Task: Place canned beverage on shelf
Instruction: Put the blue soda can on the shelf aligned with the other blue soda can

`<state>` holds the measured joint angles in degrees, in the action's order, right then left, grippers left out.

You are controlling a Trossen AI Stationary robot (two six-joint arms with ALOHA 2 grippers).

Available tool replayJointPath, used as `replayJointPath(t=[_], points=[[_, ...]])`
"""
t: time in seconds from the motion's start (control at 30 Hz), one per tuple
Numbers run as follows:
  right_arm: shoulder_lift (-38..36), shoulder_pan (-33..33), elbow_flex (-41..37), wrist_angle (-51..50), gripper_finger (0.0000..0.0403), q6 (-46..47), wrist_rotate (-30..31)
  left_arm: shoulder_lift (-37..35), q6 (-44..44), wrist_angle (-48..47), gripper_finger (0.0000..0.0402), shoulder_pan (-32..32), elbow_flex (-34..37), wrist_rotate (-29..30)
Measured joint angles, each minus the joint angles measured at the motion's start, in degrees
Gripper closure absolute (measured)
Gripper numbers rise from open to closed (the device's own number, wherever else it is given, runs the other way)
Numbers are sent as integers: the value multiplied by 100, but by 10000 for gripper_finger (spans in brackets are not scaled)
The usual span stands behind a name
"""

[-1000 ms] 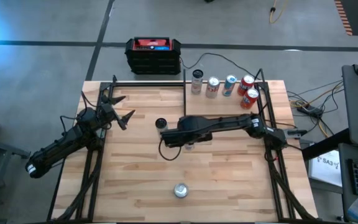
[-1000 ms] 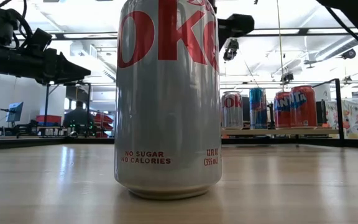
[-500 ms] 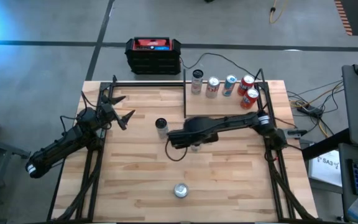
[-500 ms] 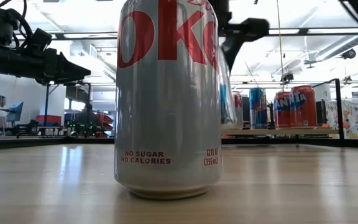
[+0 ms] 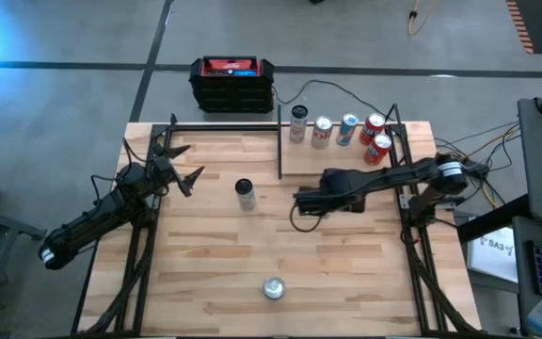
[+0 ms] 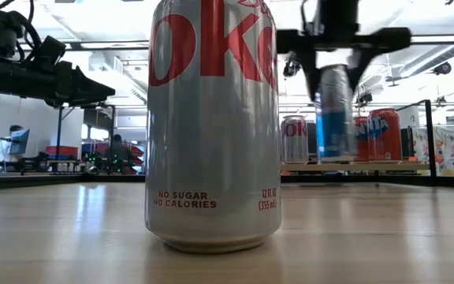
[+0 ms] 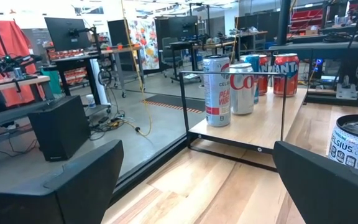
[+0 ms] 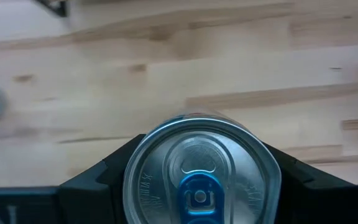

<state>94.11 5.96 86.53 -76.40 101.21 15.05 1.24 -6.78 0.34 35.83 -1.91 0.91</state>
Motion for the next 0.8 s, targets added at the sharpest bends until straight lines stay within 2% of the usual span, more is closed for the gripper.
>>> replayJointPath(t=[0.33, 0.43, 0.8], points=[[-611, 0, -987, 63, 182, 501, 2, 1, 0, 0, 3, 0, 1, 1], [-731, -11, -1225, 98, 169, 646, 4, 1, -1, 0, 3, -1, 0, 1], [-884, -11, -1621, 373, 175, 843, 2, 1, -1, 0, 3, -2, 2, 1]])
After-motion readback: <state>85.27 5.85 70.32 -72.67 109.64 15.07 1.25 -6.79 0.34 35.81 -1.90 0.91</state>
